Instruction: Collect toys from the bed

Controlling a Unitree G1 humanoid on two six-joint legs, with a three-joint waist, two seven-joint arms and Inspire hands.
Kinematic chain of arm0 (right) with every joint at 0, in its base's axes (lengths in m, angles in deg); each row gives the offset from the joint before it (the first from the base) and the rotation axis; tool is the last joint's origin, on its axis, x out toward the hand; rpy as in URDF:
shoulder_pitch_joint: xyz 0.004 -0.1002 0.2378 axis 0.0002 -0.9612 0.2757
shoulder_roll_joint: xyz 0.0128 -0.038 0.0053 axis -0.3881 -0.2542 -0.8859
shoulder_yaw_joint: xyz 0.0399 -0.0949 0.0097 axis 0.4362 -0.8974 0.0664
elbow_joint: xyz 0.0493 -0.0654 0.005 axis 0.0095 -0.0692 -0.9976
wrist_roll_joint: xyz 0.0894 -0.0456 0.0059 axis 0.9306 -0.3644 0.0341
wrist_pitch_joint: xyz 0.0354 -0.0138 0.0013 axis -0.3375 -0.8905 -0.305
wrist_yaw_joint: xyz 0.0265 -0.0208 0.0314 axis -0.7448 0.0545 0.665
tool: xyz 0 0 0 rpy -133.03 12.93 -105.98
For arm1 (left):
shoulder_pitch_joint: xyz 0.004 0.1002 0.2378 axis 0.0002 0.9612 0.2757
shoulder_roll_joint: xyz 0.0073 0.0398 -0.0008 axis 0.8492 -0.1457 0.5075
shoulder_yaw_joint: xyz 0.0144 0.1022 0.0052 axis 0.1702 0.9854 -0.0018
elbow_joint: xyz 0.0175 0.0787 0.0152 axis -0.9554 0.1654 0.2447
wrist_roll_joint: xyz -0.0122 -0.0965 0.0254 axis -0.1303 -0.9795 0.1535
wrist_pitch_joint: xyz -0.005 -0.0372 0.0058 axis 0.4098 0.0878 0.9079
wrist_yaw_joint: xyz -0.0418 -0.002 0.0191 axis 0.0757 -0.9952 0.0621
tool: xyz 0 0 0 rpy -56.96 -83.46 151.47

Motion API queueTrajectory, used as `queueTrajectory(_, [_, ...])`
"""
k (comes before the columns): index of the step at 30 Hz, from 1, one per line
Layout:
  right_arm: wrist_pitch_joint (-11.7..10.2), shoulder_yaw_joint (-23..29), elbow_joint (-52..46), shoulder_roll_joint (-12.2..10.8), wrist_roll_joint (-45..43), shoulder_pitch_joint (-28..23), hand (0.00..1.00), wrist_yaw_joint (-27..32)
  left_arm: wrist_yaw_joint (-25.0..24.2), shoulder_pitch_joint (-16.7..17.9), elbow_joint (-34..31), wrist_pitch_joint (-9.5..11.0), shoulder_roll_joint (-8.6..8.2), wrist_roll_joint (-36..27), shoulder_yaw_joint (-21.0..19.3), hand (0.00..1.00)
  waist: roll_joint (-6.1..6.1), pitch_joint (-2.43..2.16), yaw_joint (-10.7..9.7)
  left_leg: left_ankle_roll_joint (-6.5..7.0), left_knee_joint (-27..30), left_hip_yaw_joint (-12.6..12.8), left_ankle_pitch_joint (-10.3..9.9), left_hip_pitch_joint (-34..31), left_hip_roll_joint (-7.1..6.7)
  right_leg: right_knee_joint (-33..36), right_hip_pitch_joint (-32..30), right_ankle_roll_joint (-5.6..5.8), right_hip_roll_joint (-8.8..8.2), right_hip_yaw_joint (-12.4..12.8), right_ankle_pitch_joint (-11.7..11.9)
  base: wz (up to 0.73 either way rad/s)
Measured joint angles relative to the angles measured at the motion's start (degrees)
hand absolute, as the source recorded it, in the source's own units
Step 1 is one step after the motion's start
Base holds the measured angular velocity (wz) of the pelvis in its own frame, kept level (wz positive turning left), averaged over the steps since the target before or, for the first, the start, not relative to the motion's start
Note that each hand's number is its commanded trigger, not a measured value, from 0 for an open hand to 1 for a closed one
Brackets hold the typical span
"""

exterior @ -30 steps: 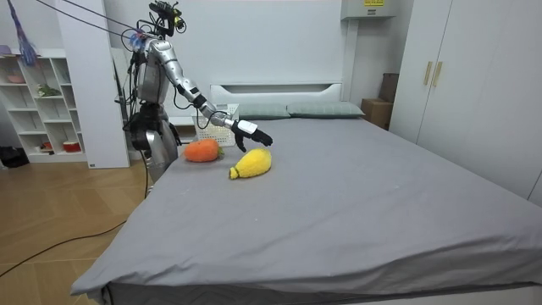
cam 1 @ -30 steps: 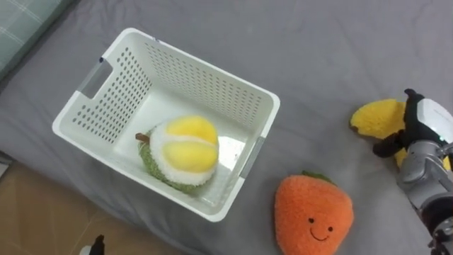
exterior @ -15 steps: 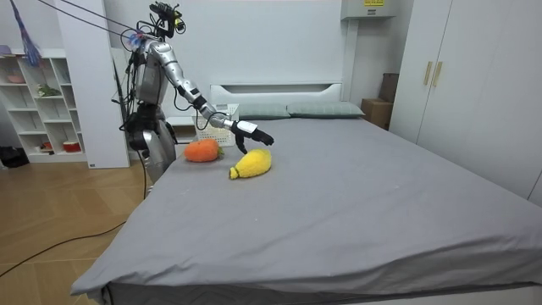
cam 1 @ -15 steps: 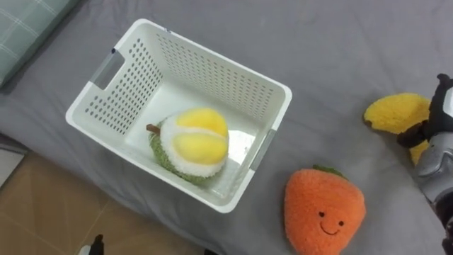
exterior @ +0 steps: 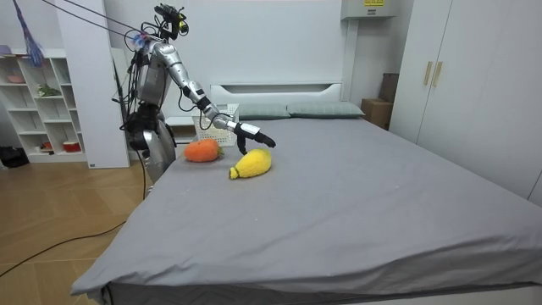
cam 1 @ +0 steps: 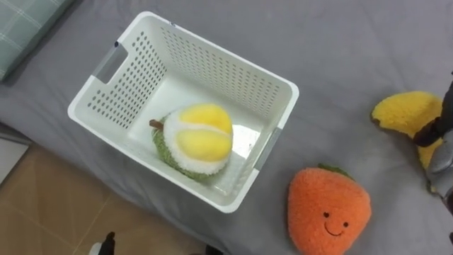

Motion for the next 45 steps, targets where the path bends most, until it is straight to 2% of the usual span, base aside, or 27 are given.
queueTrajectory(1, [0.03, -0.31, 0.02, 0.01, -0.04, -0.01, 1.0, 0.0, 0.0, 0.0, 0.01, -0.02, 0.0, -0.01, 0.3, 0.0, 0.02, 0.2, -0.02, -0.01, -0.01, 0.0, 0.05, -0.24, 0.0, 0.0, -0.23, 0.0, 0.0, -0.01, 0.0, 0.0])
queueTrajectory(6, [0.0, -0.28, 0.2, 0.1, -0.85, 0.52, 1.0, 0.04, -0.04, 0.05, 0.07, -0.02, 0.0, -0.01, 1.06, 0.0, 0.18, 0.4, -0.08, -0.03, 0.05, 0.02, 0.17, -1.52, 0.01, 0.39, -1.65, -0.11, -0.04, 0.06, 0.07, 0.0])
queueTrajectory(10, [0.03, -0.23, 0.21, 0.85, -4.83, 1.09, 1.0, 0.43, -0.04, 0.11, 0.51, 0.09, 0.21, -1.22, 1.17, 0.0, 0.57, 0.7, -0.03, -0.02, 0.03, 0.02, 0.18, -1.57, -0.02, 0.77, -1.9, -0.09, -0.2, -0.09, 0.06, 0.0])
queueTrajectory(15, [0.02, -0.13, -0.21, 0.98, -8.67, 1.44, 1.0, 0.43, -0.08, 0.11, 0.37, 0.21, 0.42, -1.21, 1.11, 0.0, 0.57, 0.7, -0.03, 0.06, 0.04, 0.12, 0.37, -2.52, -0.03, 1.38, -3.1, -0.09, -0.34, 0.0, 0.05, 0.0])
queueTrajectory(24, [-0.05, -0.2, -0.43, 1.13, -9.67, 3.43, 1.0, -0.54, -0.85, 0.11, 0.05, 0.99, 0.45, -1.26, 1.01, 0.0, 0.65, 0.75, 0.08, 0.09, 0.05, 0.16, 0.85, -3.89, -0.12, 2.06, -4.7, -0.13, -0.57, 0.04, 0.05, 0.0])
queueTrajectory(30, [0.02, -0.2, -0.42, 2.34, -10.2, 3.54, 1.0, -1.24, -2.21, 0.11, 0.01, 1.24, 0.46, -1.74, 1.05, 0.0, 0.92, 0.92, 1.32, 0.1, -0.1, -0.01, 0.86, -4.16, -0.18, 2.16, -5.02, -0.17, -0.65, -0.15, 0.07, 0.0])
queueTrajectory(33, [-0.04, -0.2, -0.42, 2.42, -10.23, 3.54, 1.0, -1.23, -2.49, 0.11, 0.01, 1.19, 0.46, -1.95, 1.13, 0.0, 0.99, 0.95, 1.33, 0.11, -0.05, -0.11, 0.87, -4.18, -0.19, 2.14, -5.01, -0.16, -0.64, -0.21, 0.07, 0.0])
queueTrajectory(45, [-2.79, 0.12, -3.38, 2.77, -9.71, 2.91, 1.0, -1.26, -4.45, 0.04, -0.52, 2.89, 0.49, -2.39, 0.74, 0.0, 0.89, 0.95, 0.55, 0.29, -0.07, 1.32, 1.09, -3.0, -0.12, 3.09, -4.82, -0.21, -0.99, 0.71, 0.0, -0.04])
